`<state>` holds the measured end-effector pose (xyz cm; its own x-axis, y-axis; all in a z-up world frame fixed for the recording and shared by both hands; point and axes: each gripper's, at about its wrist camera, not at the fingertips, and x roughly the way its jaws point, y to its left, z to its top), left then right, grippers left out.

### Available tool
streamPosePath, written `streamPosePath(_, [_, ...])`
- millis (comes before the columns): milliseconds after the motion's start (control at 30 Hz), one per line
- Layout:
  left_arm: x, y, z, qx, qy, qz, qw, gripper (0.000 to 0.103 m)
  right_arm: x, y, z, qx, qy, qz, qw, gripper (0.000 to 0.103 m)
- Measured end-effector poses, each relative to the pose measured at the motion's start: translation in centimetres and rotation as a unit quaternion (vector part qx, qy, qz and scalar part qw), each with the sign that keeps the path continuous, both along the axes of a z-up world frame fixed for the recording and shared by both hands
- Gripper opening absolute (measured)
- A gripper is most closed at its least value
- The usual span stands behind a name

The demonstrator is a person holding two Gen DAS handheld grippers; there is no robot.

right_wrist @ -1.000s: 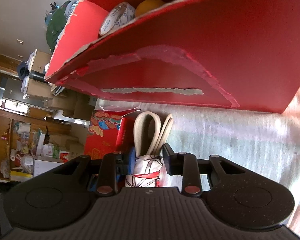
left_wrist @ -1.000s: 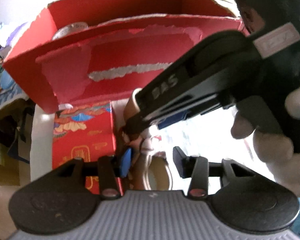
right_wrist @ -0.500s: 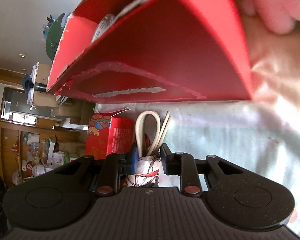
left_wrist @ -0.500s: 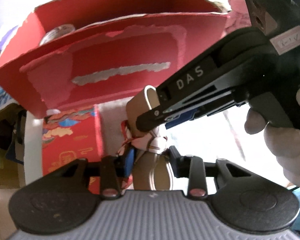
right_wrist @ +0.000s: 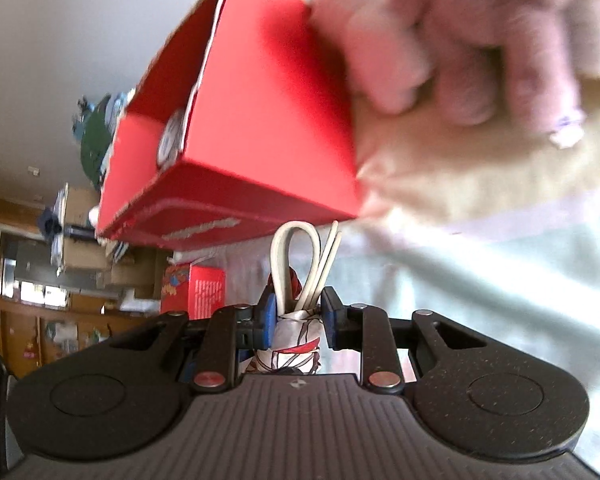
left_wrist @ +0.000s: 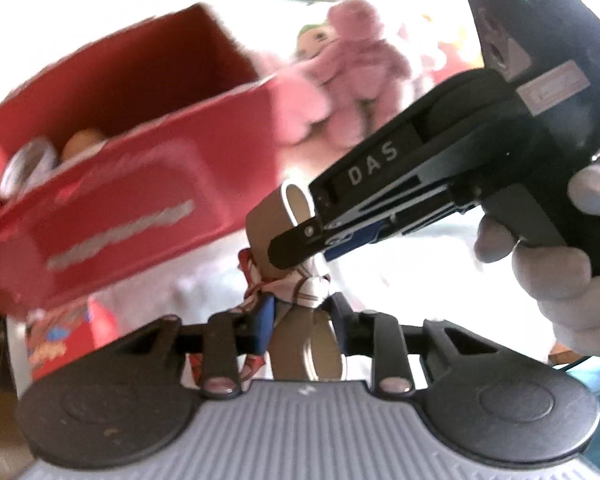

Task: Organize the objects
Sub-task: 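Lift the shoe and carry it with the right gripper over the box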

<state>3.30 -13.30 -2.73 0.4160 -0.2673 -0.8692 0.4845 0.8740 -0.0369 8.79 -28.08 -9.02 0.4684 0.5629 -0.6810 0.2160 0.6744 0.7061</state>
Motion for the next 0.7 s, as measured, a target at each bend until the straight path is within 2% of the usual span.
streamPosePath(300, [0.3,-3.1,2.8,-0.025,-0.048,-0.076,0.9956,0.022,-2.8,-3.9,3.7,-0.01,-0.049,-0.064,0.997,0.025])
streamPosePath(333, [0.4,-4.3,4.0,-0.03,-0.055,-0.081,0.9948,0.021,-2.9,-4.2,4.3,-0.012,-0.057,-0.068,0.996,0.025])
streamPosePath(567, [2.1,-4.2,8.1,-0.063,-0.11,-0.092,0.9876,0.021,-1.6,-4.0,8.9,-0.033,-0.131,-0.081,0.988,0.025])
streamPosePath(700, [2.8,-3.0,10.3,-0.07,-0.141,-0.09,0.9835,0.021,0.0,-3.2,10.7,-0.037,-0.158,-0.077,0.984,0.025])
